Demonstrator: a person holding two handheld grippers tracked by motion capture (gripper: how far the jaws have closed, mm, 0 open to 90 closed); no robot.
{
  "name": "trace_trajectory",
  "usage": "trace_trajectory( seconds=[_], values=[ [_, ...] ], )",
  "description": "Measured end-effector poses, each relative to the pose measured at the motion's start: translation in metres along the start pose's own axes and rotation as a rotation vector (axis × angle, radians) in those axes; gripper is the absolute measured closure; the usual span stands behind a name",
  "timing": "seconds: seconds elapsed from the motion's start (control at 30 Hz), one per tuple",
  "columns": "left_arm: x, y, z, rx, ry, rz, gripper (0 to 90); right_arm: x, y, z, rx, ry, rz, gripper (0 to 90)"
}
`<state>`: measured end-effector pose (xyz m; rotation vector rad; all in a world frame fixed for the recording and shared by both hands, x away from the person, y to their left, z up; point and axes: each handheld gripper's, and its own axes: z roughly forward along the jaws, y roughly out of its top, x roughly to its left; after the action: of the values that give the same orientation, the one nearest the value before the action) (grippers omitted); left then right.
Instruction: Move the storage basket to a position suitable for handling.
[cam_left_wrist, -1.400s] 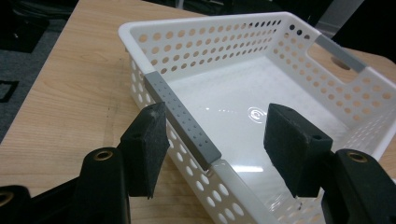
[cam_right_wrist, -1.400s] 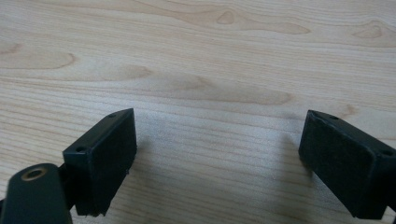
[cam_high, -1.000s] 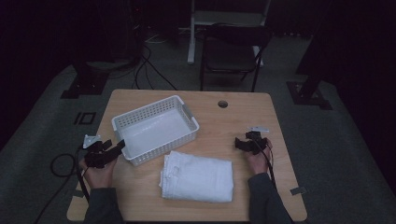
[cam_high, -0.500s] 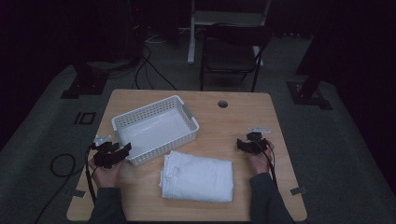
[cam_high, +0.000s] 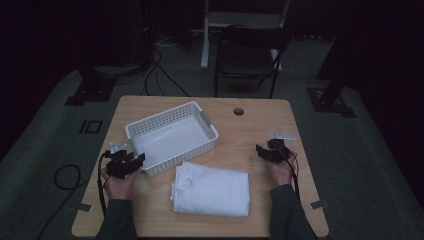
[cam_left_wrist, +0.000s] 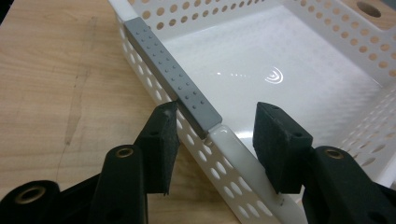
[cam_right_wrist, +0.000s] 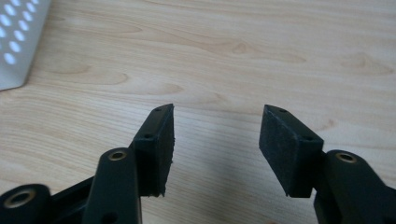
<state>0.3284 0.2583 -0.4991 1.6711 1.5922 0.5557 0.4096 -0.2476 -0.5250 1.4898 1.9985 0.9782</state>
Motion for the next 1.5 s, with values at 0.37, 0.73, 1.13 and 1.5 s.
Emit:
trace_trajectory(
  seconds=[0.37,0.73,1.13,1.5],
  values=[
    [-0.019,0.012,0.015,0.007,-0.016,0.066,53.3,0.022,0.013,-0.012,-0.032,0.039,-0.085,49.2],
    [-0.035,0.026,0.034,0.007,-0.034,0.145,55.5,0.035,0.026,-0.016,-0.062,0.067,-0.098,48.3],
    [-0.049,0.043,0.059,0.023,-0.056,0.194,55.8,0.051,0.050,-0.010,-0.095,0.103,-0.081,46.7],
    [-0.056,0.056,0.080,0.037,-0.089,0.208,56.1,0.044,0.057,0.001,-0.067,0.129,-0.040,44.7]
  ],
)
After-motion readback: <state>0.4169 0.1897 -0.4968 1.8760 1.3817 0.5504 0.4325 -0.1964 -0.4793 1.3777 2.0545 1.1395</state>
